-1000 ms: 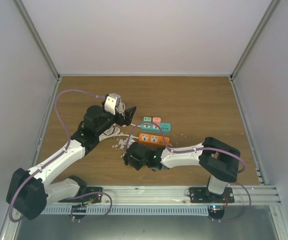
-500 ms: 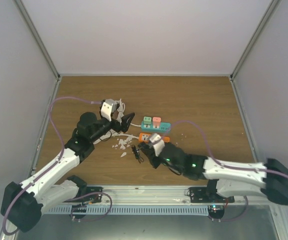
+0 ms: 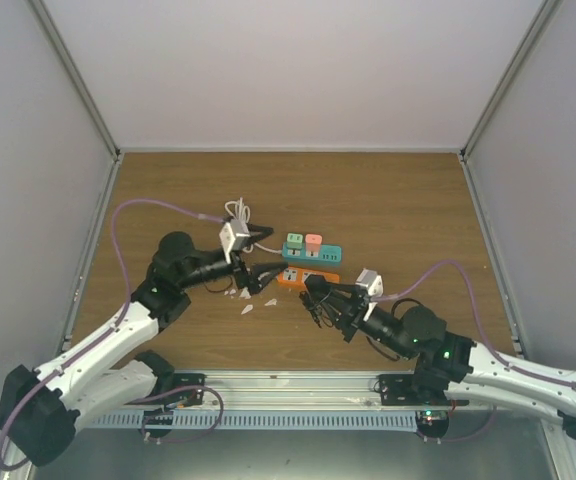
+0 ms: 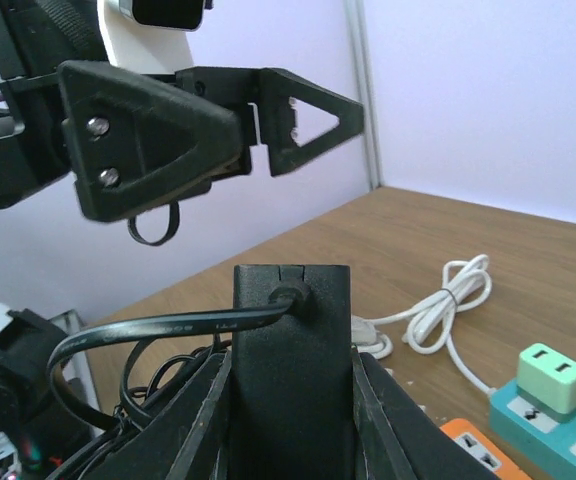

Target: Insert the plug

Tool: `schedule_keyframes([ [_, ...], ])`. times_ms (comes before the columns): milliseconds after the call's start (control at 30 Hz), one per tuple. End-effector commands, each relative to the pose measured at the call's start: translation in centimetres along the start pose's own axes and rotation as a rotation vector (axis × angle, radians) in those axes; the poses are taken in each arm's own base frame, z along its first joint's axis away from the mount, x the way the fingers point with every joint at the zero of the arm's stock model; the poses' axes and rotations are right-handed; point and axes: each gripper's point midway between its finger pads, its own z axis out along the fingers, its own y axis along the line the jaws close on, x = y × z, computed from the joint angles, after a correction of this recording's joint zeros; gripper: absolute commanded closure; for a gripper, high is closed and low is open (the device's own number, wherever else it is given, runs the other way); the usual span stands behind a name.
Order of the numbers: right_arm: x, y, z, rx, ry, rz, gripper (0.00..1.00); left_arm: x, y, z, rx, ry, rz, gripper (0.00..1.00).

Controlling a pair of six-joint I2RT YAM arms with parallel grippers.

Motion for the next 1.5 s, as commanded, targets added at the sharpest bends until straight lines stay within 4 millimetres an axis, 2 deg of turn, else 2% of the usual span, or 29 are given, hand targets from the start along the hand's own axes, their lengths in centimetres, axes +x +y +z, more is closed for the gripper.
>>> schedule_keyframes([
  [0,0.1,1.7,-0.5,-0.108,0.002,0.009,1.00,0.1,-6.1,1.1,0.275,0.027,0.144,0.01],
  [167,-0.4,2.7,-1.2,-0.183,-0.008,0.018,0.99,1.1,-9.5,0.7,0.503,0.071,0.190,0.01],
  [300,-0.6,3.7,-1.9,-0.256,-0.013,0.022,1.00,1.1,-10.2,0.7,0.565,0.080,0.193,0.01],
  [433,-0.6,3.9,-2.1,-0.270,-0.008,0.025,1.00,1.2,-11.7,0.6,0.666,0.092,0.206,0.09],
  [567,-0.5,3.9,-2.0,-0.266,-0.003,0.027,1.00,1.7,-12.3,2.0,0.664,0.132,0.201,0.12],
  [667,-0.5,3.8,-2.0,-0.264,-0.006,0.024,1.00,2.0,-12.9,2.6,0.685,0.153,0.202,0.21],
  [800,-0.6,3.8,-2.1,-0.265,-0.008,0.023,0.99,2.5,-12.6,3.8,0.636,0.182,0.205,0.27],
  [1067,-0.5,3.8,-1.9,-0.260,-0.004,0.022,0.99,3.5,-12.9,3.9,0.655,0.219,0.222,0.44],
  [1233,-0.4,3.7,-1.9,-0.255,-0.002,0.024,1.00,3.3,-13.2,3.8,0.663,0.213,0.231,0.50],
  [1333,-0.4,3.6,-1.8,-0.252,-0.002,0.022,1.00,3.2,-13.5,3.7,0.680,0.205,0.242,0.59],
  [1467,-0.4,3.5,-1.8,-0.247,-0.003,0.022,1.00,3.4,-13.7,3.4,0.696,0.218,0.228,0.87],
])
